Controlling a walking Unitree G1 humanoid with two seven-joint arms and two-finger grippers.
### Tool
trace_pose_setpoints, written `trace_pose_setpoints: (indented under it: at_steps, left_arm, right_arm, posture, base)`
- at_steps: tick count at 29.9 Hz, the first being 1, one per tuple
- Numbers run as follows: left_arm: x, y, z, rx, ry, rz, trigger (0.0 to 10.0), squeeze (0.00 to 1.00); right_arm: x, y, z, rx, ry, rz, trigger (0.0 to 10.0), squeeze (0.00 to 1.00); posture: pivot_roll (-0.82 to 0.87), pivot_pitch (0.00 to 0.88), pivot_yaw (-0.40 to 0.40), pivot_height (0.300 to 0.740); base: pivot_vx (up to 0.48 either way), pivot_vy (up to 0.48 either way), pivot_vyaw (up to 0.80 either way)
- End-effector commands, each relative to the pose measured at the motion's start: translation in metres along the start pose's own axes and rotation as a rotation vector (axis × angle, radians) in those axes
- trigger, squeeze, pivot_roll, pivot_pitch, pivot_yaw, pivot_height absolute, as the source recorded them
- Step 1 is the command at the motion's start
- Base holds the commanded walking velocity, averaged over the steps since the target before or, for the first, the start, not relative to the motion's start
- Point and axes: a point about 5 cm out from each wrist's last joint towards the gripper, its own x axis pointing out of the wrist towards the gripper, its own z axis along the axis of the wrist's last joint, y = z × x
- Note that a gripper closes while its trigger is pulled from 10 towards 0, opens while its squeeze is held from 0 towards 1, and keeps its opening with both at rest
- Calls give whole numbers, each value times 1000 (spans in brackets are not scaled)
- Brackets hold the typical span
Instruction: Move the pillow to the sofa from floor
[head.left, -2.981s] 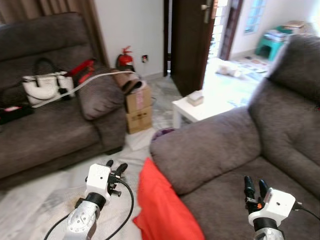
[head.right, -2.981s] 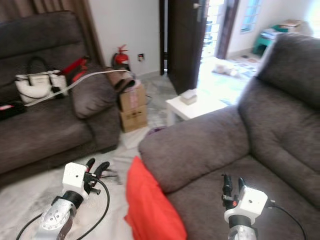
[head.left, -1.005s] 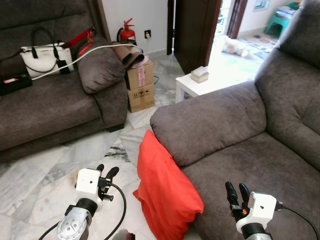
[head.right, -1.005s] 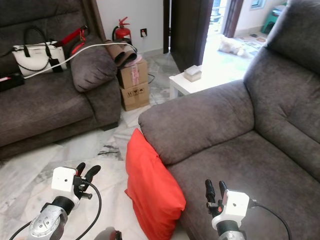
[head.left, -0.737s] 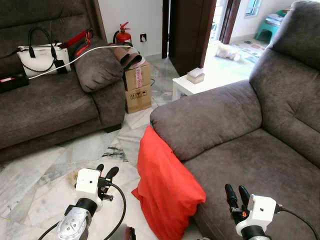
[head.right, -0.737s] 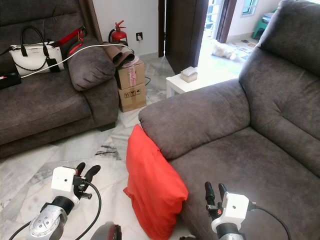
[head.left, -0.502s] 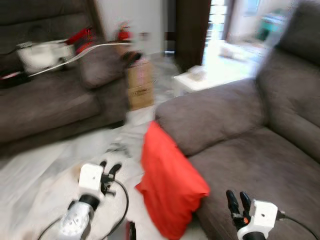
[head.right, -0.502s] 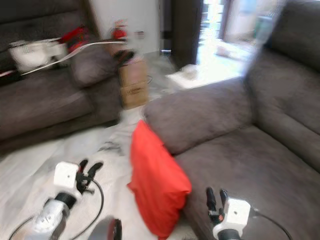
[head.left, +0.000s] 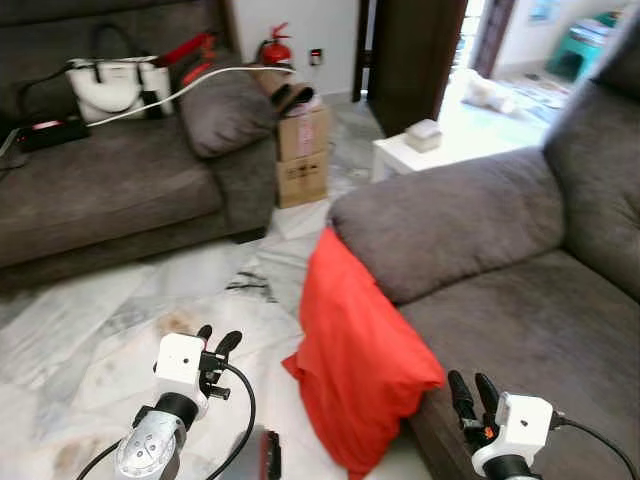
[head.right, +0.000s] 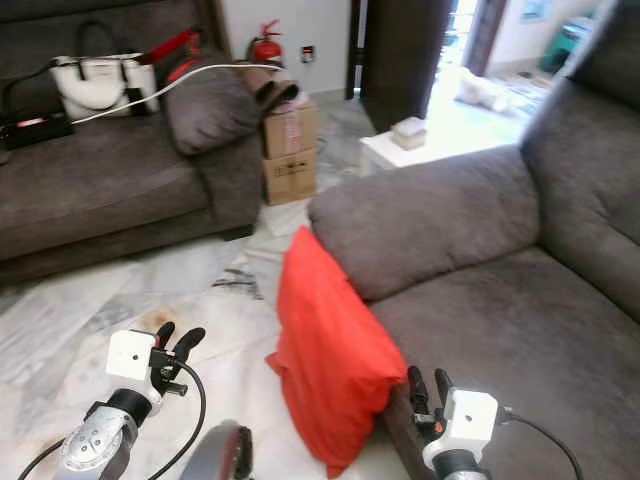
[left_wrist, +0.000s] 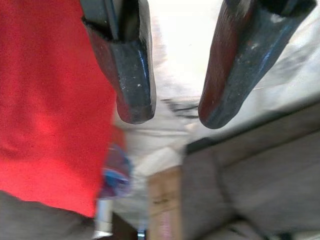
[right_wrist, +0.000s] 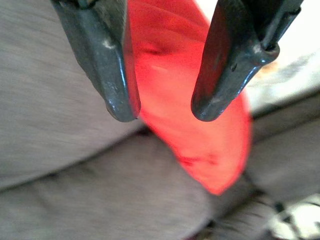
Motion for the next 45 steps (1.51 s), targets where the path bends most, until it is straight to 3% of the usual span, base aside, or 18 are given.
trace_pose_setpoints:
  at_steps: [1,12,13,14,15,23,29,34,37,45]
  left_arm:
    - [-3,-2,-3,-4,14,-5,10000,0]
    - [-4,-2,-3,-5,17,-6,10000,0]
    - [-4,-3,-3,-5,17,-6,10000,0]
    - [-4,-3,-3,-5,16,-6,10000,0]
    - [-4,-3,-3,-6,16,-6,10000,0]
    - [-4,-4,-2,-6,15,-9,10000,0]
    - [-7,-4,0,-5,14,-10,10000,0]
    - [-9,-4,1,-6,9,-9,10000,0]
    - [-11,-3,5,-5,3,-2,10000,0]
    - [-15,-2,7,-5,0,11,10000,0]
  right_arm:
    - [-3,-5,-1,13,10,-9,10000,0]
    - [0,-7,2,53,-5,-41,10000,0]
    - [1,-7,4,70,-16,-47,10000,243]
    - [1,-8,4,80,-22,-51,10000,243]
    - [2,-8,5,94,-30,-56,10000,1000]
    - [17,-2,7,152,-25,-59,10000,1000]
    - [29,7,-11,167,108,-36,10000,1000]
    - [37,13,-13,202,104,-33,10000,1000]
    - [47,14,-8,281,79,-62,10000,1000]
    - [58,6,7,300,0,-104,10000,1000]
  posture:
    - [73,127,45,603]
    - [75,131,44,603]
    - [76,131,44,603]
    - [76,131,44,603]
    - [77,132,43,603]
    - [88,144,40,603]
    - [104,161,35,603]
    - [131,175,35,603]
    - [146,181,33,603]
    - [154,190,28,603]
  base:
    - [0,0,800]
    - [0,0,173]
    - [0,0,0]
    - [0,0,0]
    - [0,0,0]
    - [0,0,0]
    - [0,0,0]
    - [0,0,0]
    - [0,0,0]
    - [0,0,0]
